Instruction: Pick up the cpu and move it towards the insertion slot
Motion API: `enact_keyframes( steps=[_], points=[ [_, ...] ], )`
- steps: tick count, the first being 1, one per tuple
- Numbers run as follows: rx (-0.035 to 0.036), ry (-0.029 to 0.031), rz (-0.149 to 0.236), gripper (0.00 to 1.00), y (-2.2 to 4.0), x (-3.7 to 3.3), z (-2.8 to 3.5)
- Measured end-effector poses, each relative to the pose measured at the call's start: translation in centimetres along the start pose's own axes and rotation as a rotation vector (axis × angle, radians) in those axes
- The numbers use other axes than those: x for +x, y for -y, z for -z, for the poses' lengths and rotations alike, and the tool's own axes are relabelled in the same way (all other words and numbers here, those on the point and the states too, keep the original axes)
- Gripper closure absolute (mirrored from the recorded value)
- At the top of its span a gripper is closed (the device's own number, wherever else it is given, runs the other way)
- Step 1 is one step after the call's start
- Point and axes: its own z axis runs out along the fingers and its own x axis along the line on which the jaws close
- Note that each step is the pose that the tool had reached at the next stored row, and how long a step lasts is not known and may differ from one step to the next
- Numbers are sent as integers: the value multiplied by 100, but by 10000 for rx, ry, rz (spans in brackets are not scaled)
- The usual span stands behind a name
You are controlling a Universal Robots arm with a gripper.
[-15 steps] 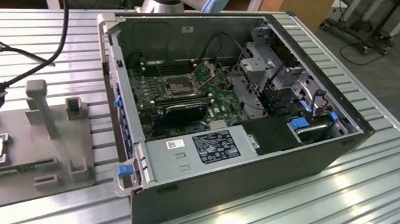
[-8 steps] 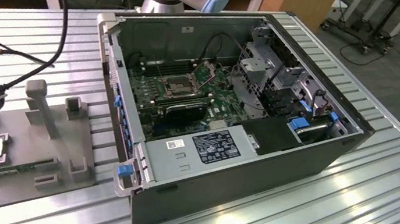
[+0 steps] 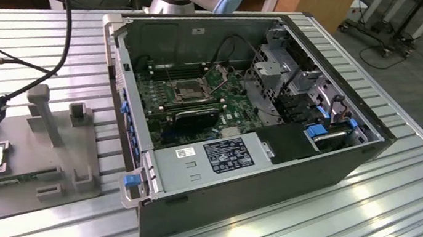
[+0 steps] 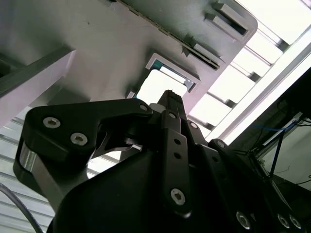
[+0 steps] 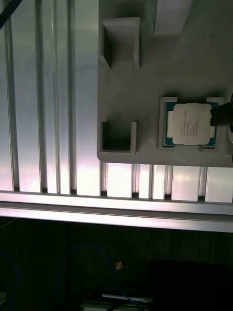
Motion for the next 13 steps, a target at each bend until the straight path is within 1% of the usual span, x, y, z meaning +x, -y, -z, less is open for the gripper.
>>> enact_keyframes(
  steps=[13],
  points=[
    [0,0,0,89,1,0,-24]
  ],
)
